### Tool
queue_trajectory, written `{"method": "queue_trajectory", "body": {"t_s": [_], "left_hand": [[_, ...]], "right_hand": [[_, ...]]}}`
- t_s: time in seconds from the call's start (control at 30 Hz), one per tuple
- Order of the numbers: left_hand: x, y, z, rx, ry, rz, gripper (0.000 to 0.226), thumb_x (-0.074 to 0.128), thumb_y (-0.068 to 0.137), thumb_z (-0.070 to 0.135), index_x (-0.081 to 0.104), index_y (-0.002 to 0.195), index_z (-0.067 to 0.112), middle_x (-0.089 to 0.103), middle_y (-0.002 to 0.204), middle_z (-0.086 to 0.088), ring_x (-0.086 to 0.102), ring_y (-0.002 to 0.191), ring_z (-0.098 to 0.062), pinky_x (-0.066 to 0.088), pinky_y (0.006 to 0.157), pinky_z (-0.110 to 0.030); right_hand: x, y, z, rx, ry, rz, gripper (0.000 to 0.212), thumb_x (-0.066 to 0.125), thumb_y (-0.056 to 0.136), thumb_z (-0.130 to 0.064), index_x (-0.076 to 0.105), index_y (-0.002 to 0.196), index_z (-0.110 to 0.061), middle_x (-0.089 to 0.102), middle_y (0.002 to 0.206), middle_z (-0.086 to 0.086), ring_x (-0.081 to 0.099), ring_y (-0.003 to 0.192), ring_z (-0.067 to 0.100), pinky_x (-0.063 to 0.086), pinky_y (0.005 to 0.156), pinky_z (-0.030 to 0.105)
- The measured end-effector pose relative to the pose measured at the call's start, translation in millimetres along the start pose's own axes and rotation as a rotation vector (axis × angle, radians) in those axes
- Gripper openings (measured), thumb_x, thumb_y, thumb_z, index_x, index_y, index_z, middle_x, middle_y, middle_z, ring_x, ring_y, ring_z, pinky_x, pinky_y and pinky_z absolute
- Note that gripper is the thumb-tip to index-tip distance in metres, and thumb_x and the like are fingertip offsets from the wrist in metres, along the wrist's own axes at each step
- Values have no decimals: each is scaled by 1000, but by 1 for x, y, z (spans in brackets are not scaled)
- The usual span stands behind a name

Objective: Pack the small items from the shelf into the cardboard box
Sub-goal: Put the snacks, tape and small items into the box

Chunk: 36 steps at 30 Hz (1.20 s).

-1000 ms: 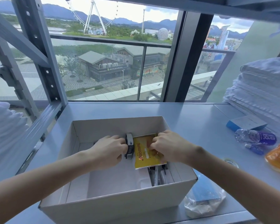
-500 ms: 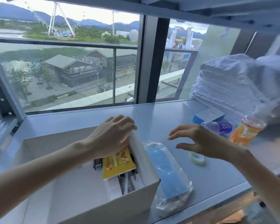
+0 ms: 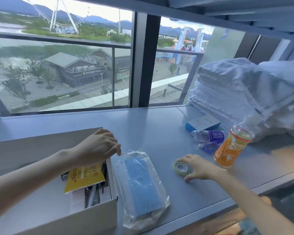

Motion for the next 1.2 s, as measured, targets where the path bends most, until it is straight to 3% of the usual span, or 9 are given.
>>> {"method": "queue_trajectory", "body": {"t_s": [0.17,0.23,0.43,0.6,0.77,0.9,1.03,1.2], "left_hand": [[-1,-3,1,-13,-21,14,70,0,92,54,68,93,36,65,93,20,50,98,2,13,100,-11],[-1,-2,1,-23,-7,4,63,6,95,50,67,98,35,65,97,19,49,102,0,16,104,-17],[-28,-25,-24,-131,62,108,50,18,95,54,48,130,33,46,137,15,35,129,-4,27,106,-26],[-49,-87,-89,-357,137,136,50,41,94,41,36,141,24,38,146,5,32,134,-12,31,108,-34],[-39,-140,-132,-505,155,4,55,40,95,42,26,145,24,44,141,2,43,127,-17,36,103,-33],[-39,-150,-138,-467,186,54,57,46,93,39,26,145,25,50,135,2,50,119,-18,36,97,-31],[-36,-148,-136,-431,215,110,59,53,89,33,30,142,21,51,132,-1,50,118,-20,36,96,-34],[-31,-147,-138,-425,250,109,62,52,86,35,27,140,19,49,129,-3,47,118,-22,35,95,-36]], "right_hand": [[-5,18,-5,-84,-25,47,57,70,71,-38,49,121,-23,50,119,-1,47,113,19,44,93,34],[-7,22,-12,-120,-33,45,55,72,69,-39,50,116,-21,52,116,-3,50,109,16,46,89,32],[-69,15,-53,-250,81,239,51,74,67,-31,54,112,-19,53,106,-9,54,99,12,48,85,33],[-147,-12,-154,-571,276,404,64,81,68,-27,52,124,-20,51,111,-6,54,98,9,49,83,16],[-145,-35,-275,-841,213,283,64,80,69,-31,50,125,-20,49,115,-5,51,101,4,46,86,9],[-104,-40,-340,-934,-33,123,63,79,69,-34,48,122,-24,45,115,-7,42,103,5,45,84,15],[-55,-47,-369,-1066,-403,1,61,79,68,-38,52,121,-25,51,116,-5,32,102,8,35,82,20],[-20,-49,-373,-1080,-580,-114,57,77,69,-35,56,121,-26,56,113,-7,34,96,13,33,78,23]]}}
Point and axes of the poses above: each hand's wrist, its own y-axis towards the middle knuckle, its own x-axis out of the palm, z = x × y, the point moved 10 cm from there along y, towards the middle knuckle
